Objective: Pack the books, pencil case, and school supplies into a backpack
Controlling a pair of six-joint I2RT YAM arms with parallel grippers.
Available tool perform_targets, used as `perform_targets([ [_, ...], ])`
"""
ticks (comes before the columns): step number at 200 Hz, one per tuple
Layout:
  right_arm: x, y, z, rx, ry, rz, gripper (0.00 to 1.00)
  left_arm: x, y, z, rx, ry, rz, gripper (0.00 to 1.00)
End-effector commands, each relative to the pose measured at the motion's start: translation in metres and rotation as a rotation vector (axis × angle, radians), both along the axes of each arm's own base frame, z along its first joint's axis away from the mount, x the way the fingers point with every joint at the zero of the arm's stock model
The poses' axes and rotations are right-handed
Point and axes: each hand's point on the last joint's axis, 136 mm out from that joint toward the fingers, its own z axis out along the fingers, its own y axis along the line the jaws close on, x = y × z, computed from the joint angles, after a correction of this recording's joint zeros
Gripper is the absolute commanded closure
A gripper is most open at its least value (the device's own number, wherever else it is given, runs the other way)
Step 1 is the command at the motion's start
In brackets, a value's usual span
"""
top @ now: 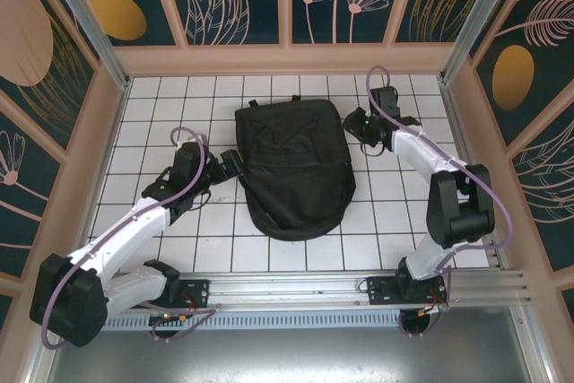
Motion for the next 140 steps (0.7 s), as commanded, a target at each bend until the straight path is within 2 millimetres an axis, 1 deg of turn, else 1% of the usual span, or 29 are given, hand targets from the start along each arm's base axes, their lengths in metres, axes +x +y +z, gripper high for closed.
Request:
perform_targets([
  [1, -0.029, 0.012, 0.009, -0.038, -0.005, 0.059, 0.73, -0.004, 0.005, -0.006, -0.022, 0.070, 0.048, 0.24],
  [8, -0.035, 0.016, 0.014, -0.029, -0.013, 0.067, 0.75, -0.004, 0.005, -0.006, -0.055, 0.083, 0.073, 0.27],
  [15, -0.041, 0.022, 0.020, -0.009, -0.023, 0.074, 0.77, -0.003, 0.006, -0.003, -0.082, 0.092, 0.095, 0.27],
  [19, -0.045, 0.028, 0.025, 0.009, -0.033, 0.089, 0.77, -0.002, 0.007, -0.001, -0.094, 0.092, 0.108, 0.24],
  [31, -0.056, 0.052, 0.041, 0.048, -0.064, 0.146, 0.77, 0.001, 0.012, 0.007, -0.127, 0.078, 0.150, 0.09],
  [37, -0.062, 0.064, 0.048, 0.046, -0.076, 0.172, 0.77, 0.004, 0.016, 0.011, -0.143, 0.068, 0.164, 0.06],
  [47, -0.070, 0.086, 0.060, 0.024, -0.102, 0.234, 0.76, 0.011, 0.023, 0.018, -0.178, 0.047, 0.174, 0.05],
  [50, -0.072, 0.092, 0.064, 0.015, -0.112, 0.253, 0.75, 0.014, 0.026, 0.017, -0.183, 0.048, 0.178, 0.05],
  [53, -0.071, 0.093, 0.067, 0.003, -0.120, 0.260, 0.75, 0.016, 0.028, 0.017, -0.190, 0.053, 0.180, 0.05],
  [55, -0.074, 0.099, 0.068, -0.003, -0.125, 0.280, 0.75, 0.018, 0.029, 0.017, -0.194, 0.056, 0.183, 0.06],
  [59, -0.077, 0.106, 0.070, -0.021, -0.131, 0.299, 0.74, 0.021, 0.031, 0.017, -0.197, 0.062, 0.183, 0.06],
  [69, -0.081, 0.118, 0.074, -0.065, -0.154, 0.340, 0.72, 0.032, 0.027, 0.018, -0.188, 0.074, 0.140, 0.07],
  [81, -0.088, 0.131, 0.077, -0.122, -0.187, 0.393, 0.70, 0.042, 0.015, 0.019, -0.156, 0.086, 0.055, 0.11],
  [90, -0.090, 0.136, 0.076, -0.163, -0.192, 0.403, 0.70, 0.048, 0.003, 0.019, -0.148, 0.089, -0.025, 0.14],
  [101, -0.094, 0.136, 0.073, -0.176, -0.172, 0.408, 0.70, 0.050, -0.003, 0.015, -0.120, 0.101, -0.083, 0.17],
  [116, -0.089, 0.116, 0.065, -0.193, -0.132, 0.332, 0.71, 0.048, -0.008, 0.013, -0.091, 0.097, -0.159, 0.19],
  [128, -0.089, 0.104, 0.060, -0.169, -0.116, 0.301, 0.71, 0.043, 0.000, 0.004, -0.072, 0.124, -0.118, 0.22],
  [132, -0.089, 0.099, 0.058, -0.169, -0.109, 0.289, 0.71, 0.040, 0.002, 0.001, -0.084, 0.134, -0.095, 0.23],
  [135, -0.091, 0.100, 0.056, -0.153, -0.096, 0.296, 0.72, 0.038, 0.003, 0.000, -0.096, 0.136, -0.083, 0.23],
  [140, -0.093, 0.097, 0.054, -0.152, -0.086, 0.288, 0.72, 0.032, 0.004, -0.006, -0.122, 0.154, -0.057, 0.22],
])
